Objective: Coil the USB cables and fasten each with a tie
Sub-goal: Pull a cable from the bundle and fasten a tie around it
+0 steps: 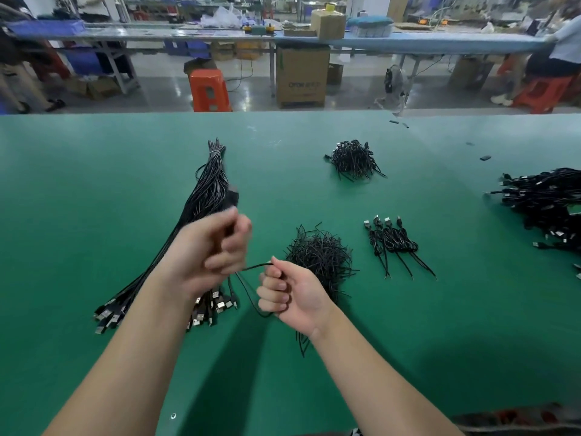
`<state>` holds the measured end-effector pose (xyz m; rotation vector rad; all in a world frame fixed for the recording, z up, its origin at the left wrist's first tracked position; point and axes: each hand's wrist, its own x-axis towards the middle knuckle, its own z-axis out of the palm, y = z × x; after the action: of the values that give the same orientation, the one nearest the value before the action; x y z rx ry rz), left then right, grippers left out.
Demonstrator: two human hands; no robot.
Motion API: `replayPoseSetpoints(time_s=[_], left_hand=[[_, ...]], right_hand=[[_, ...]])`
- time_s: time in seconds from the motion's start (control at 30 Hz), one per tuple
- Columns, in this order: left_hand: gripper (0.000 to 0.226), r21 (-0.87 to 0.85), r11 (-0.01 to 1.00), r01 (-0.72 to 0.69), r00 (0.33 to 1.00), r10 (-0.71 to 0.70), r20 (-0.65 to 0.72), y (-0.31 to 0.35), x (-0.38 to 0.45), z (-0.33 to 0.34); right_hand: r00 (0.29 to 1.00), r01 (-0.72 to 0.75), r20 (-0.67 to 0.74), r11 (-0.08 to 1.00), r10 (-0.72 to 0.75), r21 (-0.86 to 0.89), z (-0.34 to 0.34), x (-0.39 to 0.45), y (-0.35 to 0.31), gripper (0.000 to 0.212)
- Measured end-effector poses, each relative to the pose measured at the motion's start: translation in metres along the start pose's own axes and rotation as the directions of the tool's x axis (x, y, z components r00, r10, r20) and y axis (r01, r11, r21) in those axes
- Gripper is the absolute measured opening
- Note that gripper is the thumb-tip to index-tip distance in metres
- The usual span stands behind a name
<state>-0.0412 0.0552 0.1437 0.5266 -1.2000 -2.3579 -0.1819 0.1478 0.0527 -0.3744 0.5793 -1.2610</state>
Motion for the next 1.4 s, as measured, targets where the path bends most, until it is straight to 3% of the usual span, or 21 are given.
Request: replayPoseSetpoints(time_s=[0.1, 0.2, 0.27, 0.3, 0.4, 0.5, 0.53, 0.6, 0.67, 0.73, 0.83, 0.93, 1.0, 1.07, 1.13, 1.2, 1.33, 1.4], left_hand=[[0.046, 0.517, 0.85, 0.106, 0.987, -0.154, 0.051, -0.003, -0.007, -0.004], [0.044, 0.847, 0.502, 0.176, 0.961, -0.275, -0.036, -0.002, -0.007, -0.003], [0.04, 0.932, 0.263, 0.25, 0.933, -0.323, -0.159, -0.006, -0.008, -0.002], [0.038, 0.93, 0.219, 0.295, 0.926, -0.303, -0.223, -0.009, -0.007, -0.001], [0.034, 0.908, 0.266, 0.325, 0.946, -0.099, -0.31, -0.019, 0.001, 0.002], [0.031, 0.965, 0.104, 0.241, 0.947, 0.191, -0.257, -0.024, 0.01, 0.002], [0.031, 0.965, 0.152, 0.213, 0.939, 0.243, -0.245, -0.028, 0.013, 0.0], [0.033, 0.89, 0.441, 0.118, 0.93, 0.266, -0.255, -0.037, 0.015, -0.004], [0.033, 0.68, 0.733, 0.0, 0.901, 0.295, -0.318, -0.044, 0.018, -0.002], [0.034, 0.374, 0.914, -0.156, 0.837, 0.324, -0.441, -0.043, 0.026, 0.003], [0.043, -0.014, 0.929, -0.37, 0.787, 0.306, -0.536, -0.027, 0.033, 0.007], [0.037, -0.152, 0.887, -0.437, 0.797, 0.303, -0.522, -0.008, 0.027, 0.006], [0.034, -0.096, 0.923, -0.372, 0.865, 0.307, -0.397, -0.002, 0.018, 0.005], [0.035, 0.193, 0.953, -0.233, 0.949, 0.267, -0.17, 0.0, 0.005, 0.002], [0.035, 0.585, 0.808, -0.076, 0.997, 0.069, 0.035, 0.0, -0.007, 0.002], [0.035, 0.808, 0.587, 0.047, 0.99, -0.135, 0.041, 0.002, -0.013, 0.006], [0.039, 0.963, 0.204, 0.178, 0.967, -0.216, -0.133, -0.001, -0.013, 0.022], [0.038, 0.972, 0.072, 0.225, 0.96, -0.186, -0.209, -0.005, -0.014, 0.023]], right_hand=[[1.0, 0.011, -0.008, 0.998, -0.012, -0.059, 0.0, 0.001, -0.006, 0.034], [0.999, 0.001, -0.049, 0.991, -0.008, -0.13, -0.003, 0.001, -0.012, 0.038], [0.999, 0.006, -0.052, 0.99, -0.013, -0.144, -0.004, 0.002, -0.016, 0.038], [0.999, 0.015, -0.044, 0.988, -0.022, -0.151, -0.004, 0.002, -0.018, 0.037], [0.998, 0.045, -0.035, 0.984, -0.052, -0.17, 0.001, 0.002, -0.018, 0.036], [0.996, 0.074, -0.042, 0.987, -0.081, -0.14, 0.007, 0.004, -0.013, 0.038], [0.995, 0.082, -0.042, 0.989, -0.087, -0.121, 0.009, 0.005, -0.013, 0.038], [0.995, 0.088, -0.036, 0.99, -0.093, -0.109, 0.013, 0.005, -0.014, 0.038], [0.996, 0.081, -0.03, 0.987, -0.086, -0.136, 0.014, 0.005, -0.014, 0.038], [0.997, 0.066, -0.016, 0.984, -0.069, -0.163, 0.014, 0.005, -0.009, 0.037], [0.999, 0.044, -0.006, 0.988, -0.046, -0.148, 0.009, 0.005, 0.002, 0.035], [0.999, 0.035, -0.025, 0.996, -0.037, -0.084, 0.0, 0.003, 0.006, 0.035], [0.998, 0.045, -0.039, 0.999, -0.046, -0.025, -0.005, 0.001, 0.003, 0.034], [0.997, 0.061, -0.042, 0.998, -0.06, 0.02, -0.006, -0.002, -0.005, 0.033], [0.996, 0.076, -0.041, 0.997, -0.077, -0.027, -0.003, -0.003, -0.014, 0.034], [0.996, 0.07, -0.046, 0.988, -0.077, -0.137, 0.002, -0.004, -0.021, 0.039], [0.993, 0.074, -0.073, 0.963, -0.097, -0.26, 0.008, -0.005, -0.024, 0.034], [0.989, 0.093, -0.08, 0.937, -0.127, -0.336, 0.008, -0.006, -0.027, 0.028]])
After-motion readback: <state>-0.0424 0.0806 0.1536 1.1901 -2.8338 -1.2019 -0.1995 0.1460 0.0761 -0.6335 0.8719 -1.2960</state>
